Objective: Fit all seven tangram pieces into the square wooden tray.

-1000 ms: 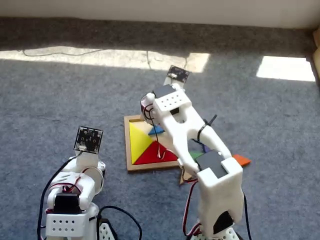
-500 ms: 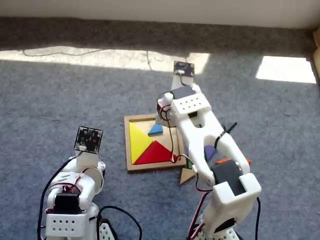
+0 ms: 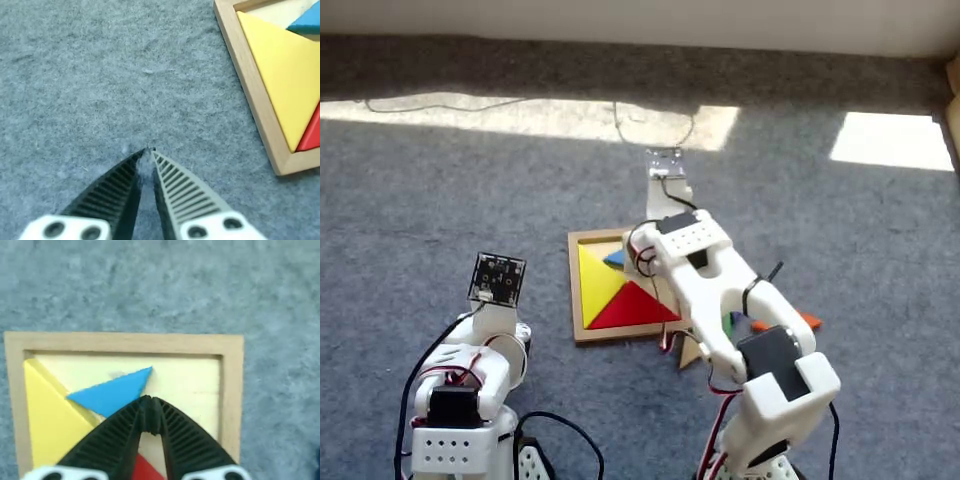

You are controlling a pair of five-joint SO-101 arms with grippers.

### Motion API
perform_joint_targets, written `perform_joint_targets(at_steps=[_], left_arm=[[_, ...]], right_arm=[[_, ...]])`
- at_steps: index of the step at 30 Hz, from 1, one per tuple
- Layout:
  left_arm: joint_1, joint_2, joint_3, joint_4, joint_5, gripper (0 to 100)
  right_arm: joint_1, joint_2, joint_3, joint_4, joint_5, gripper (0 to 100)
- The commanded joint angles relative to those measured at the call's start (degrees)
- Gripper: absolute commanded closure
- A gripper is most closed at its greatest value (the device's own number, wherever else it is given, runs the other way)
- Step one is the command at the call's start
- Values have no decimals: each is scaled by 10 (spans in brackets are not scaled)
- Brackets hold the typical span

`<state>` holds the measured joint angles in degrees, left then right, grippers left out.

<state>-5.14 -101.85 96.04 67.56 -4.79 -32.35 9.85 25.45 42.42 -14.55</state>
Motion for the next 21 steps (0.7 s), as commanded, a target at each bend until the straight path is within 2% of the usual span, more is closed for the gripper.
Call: perform_joint_targets(at_steps=[1, 12, 21], left_arm=[[-8, -23, 12, 3, -2, 994], [-8, -23, 12, 3, -2, 994], [-8, -23, 12, 3, -2, 994]], right_arm=[[-39, -27, 2, -6, 4, 993], [-53, -24, -2, -10, 1, 993], [-82, -24, 4, -129, 1, 993]])
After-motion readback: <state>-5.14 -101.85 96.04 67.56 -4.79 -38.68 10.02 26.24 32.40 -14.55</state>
